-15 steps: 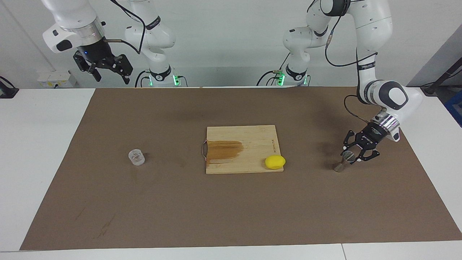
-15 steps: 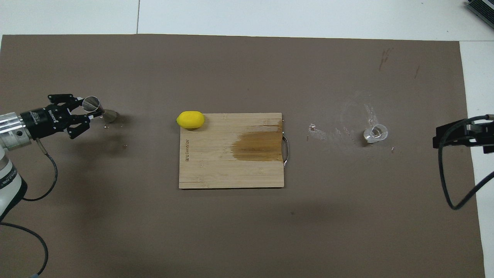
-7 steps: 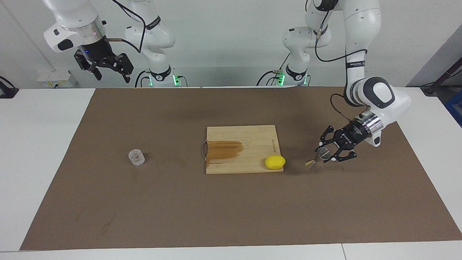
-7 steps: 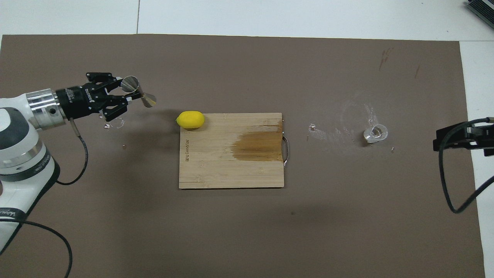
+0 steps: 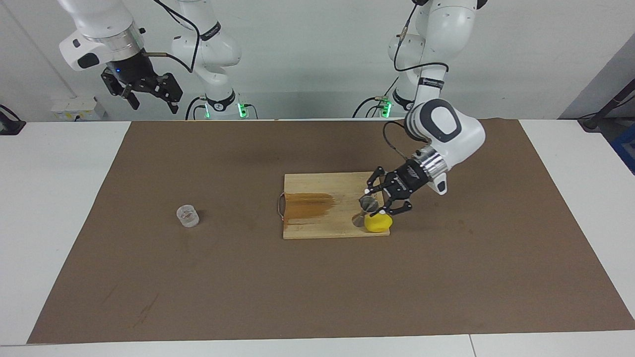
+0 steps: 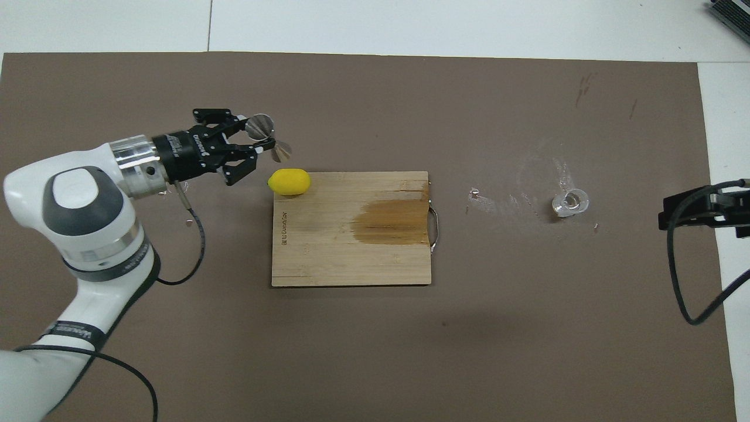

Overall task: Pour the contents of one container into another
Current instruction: 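Carry the metal cup over the wooden cutting board, then set the metal cup on the board while the right gripper reaches the glass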

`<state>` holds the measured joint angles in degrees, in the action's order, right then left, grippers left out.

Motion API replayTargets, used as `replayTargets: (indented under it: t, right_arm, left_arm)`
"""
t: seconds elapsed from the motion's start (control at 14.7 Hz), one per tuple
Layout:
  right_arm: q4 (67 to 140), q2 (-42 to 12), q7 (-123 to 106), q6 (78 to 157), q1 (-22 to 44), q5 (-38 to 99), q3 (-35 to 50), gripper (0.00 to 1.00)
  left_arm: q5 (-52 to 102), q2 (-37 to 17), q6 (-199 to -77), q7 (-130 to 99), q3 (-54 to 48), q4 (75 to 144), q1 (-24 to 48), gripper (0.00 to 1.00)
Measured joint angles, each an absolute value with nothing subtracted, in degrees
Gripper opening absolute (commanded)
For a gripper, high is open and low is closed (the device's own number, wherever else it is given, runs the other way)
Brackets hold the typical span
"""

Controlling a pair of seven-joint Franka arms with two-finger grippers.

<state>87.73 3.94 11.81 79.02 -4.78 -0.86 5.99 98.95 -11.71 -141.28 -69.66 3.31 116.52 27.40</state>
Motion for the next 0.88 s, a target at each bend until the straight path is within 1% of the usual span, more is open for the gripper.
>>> replayTargets:
  t: [0.2,0.34,0.61,0.88]
  right_arm:
    - [88.4,3.9,17.7,79.3,-5.0,-0.9,5.9,1.00]
    - [89.5,3.9,23.2,80.4,-5.6,-0.6,5.8,1.00]
    - [93.7,2.5,36.1,85.1,-8.3,4.0,5.7,1.00]
    - [96.4,-1.2,49.1,89.1,-11.9,9.9,5.6,1.00]
  left_arm:
    - [102.9,-12.1,-149.5,-69.7,3.3,117.1,35.9,0.00]
    - [103.5,-12.4,-151.7,-69.7,3.4,117.2,39.2,0.00]
    - [103.6,-13.2,-155.4,-69.7,3.5,117.3,44.1,0.00]
    - [103.6,-14.0,-156.0,-69.7,3.6,117.4,45.4,0.00]
